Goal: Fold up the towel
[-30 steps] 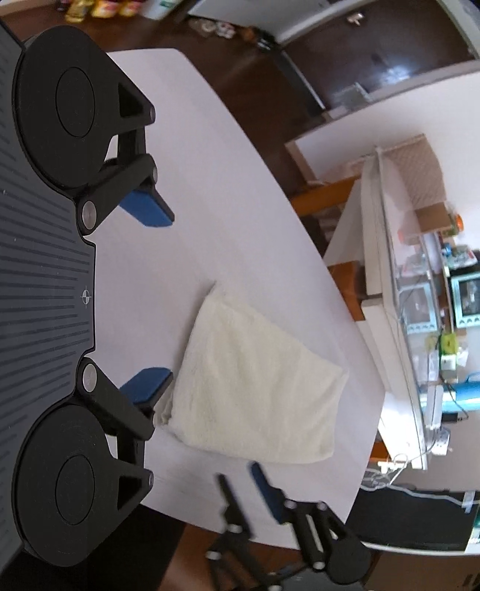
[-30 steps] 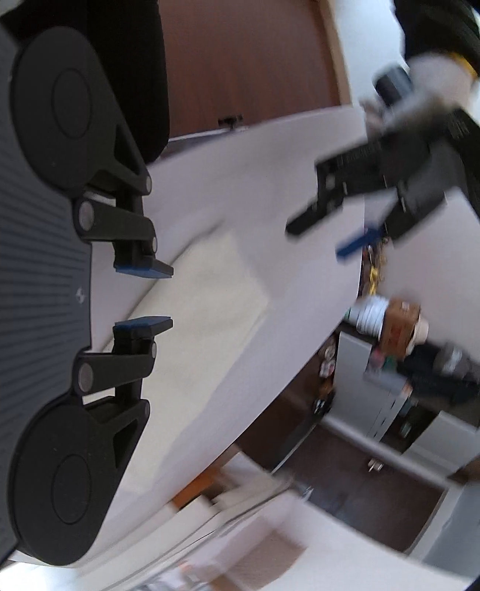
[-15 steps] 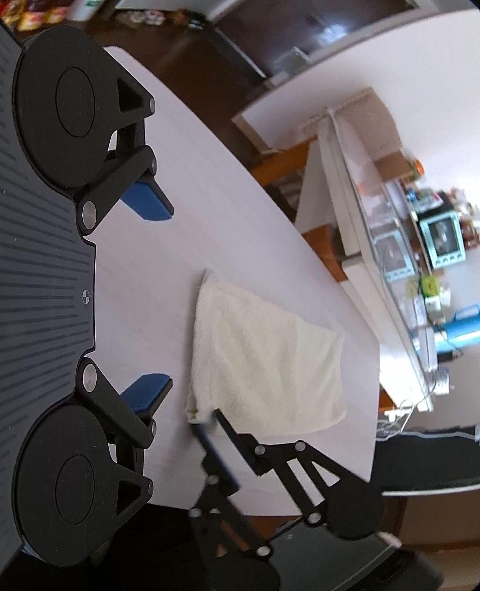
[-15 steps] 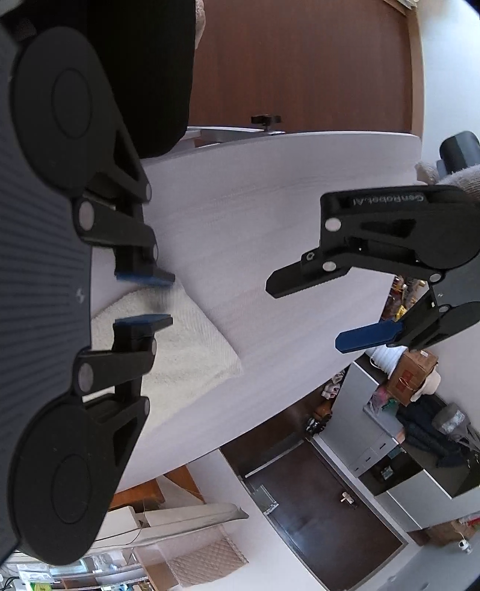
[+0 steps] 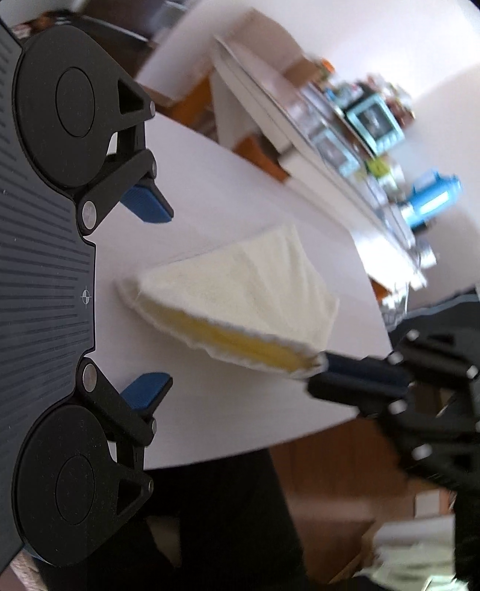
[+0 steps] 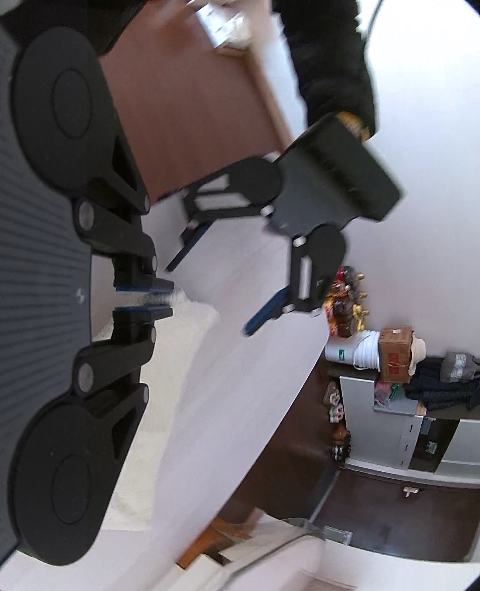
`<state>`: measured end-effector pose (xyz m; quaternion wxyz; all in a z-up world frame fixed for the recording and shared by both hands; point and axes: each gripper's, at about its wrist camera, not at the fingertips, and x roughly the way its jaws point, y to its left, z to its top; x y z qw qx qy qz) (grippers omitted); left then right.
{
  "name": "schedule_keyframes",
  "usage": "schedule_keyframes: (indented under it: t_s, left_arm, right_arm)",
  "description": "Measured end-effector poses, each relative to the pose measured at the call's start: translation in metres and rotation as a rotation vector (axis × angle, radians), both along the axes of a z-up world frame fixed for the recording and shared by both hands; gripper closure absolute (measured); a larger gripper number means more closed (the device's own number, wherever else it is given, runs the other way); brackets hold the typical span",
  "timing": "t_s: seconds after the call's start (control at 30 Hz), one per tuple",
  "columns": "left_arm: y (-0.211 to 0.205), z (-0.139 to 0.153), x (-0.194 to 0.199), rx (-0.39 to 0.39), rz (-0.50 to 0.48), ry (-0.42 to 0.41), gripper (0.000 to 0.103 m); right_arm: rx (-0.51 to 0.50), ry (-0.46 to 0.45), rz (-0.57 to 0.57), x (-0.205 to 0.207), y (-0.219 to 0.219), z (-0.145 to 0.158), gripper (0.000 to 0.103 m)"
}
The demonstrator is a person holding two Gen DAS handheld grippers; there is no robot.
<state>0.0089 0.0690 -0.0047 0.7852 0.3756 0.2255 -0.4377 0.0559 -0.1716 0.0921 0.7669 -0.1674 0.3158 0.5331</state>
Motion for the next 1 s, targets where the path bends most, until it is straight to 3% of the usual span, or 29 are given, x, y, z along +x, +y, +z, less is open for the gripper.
schedule_keyframes:
  t_s: [0.07, 0.1, 0.17, 0.23, 0.5, 0.6, 0.7, 0.77, 1.0]
  left_arm:
    - [-0.007, -0.004, 0.000, 0.019, -0.035, 0.014, 0.044]
    - [-0.009, -0.004, 0.000, 0.024, -0.046, 0.023, 0.049]
    - [-0.011, -0.004, -0.001, 0.035, -0.065, 0.039, 0.075]
    - [-0.013, -0.003, -0.001, 0.055, -0.072, 0.043, 0.094]
    - [-0.012, 0.007, 0.011, 0.037, -0.044, 0.140, 0.095]
    - [-0.012, 0.008, 0.017, 0.020, -0.028, 0.176, 0.095]
    - [-0.010, 0.012, 0.022, -0.003, -0.006, 0.215, 0.095]
    - [-0.010, 0.013, 0.021, -0.005, 0.002, 0.225, 0.095]
    - [-0.011, 0.015, 0.019, -0.015, 0.001, 0.253, 0.095]
  right_arm:
    - [0.028, 0.037, -0.002, 0.000, -0.013, 0.000, 0.095]
    - [0.041, 0.054, -0.003, 0.001, -0.020, 0.001, 0.095]
    - [0.055, 0.073, -0.009, 0.002, -0.027, 0.002, 0.095]
    - [0.068, 0.088, -0.020, 0.001, -0.037, 0.000, 0.095]
    - [0.046, 0.005, -0.027, -0.029, -0.043, -0.018, 0.086]
    - [0.017, -0.070, -0.035, -0.049, -0.036, -0.028, 0.082]
    - [-0.044, -0.220, -0.039, -0.079, -0.027, -0.041, 0.073]
    - [-0.076, -0.279, -0.033, -0.091, -0.020, -0.047, 0.060]
    - [-0.204, -0.514, 0.023, -0.131, 0.005, -0.072, 0.059]
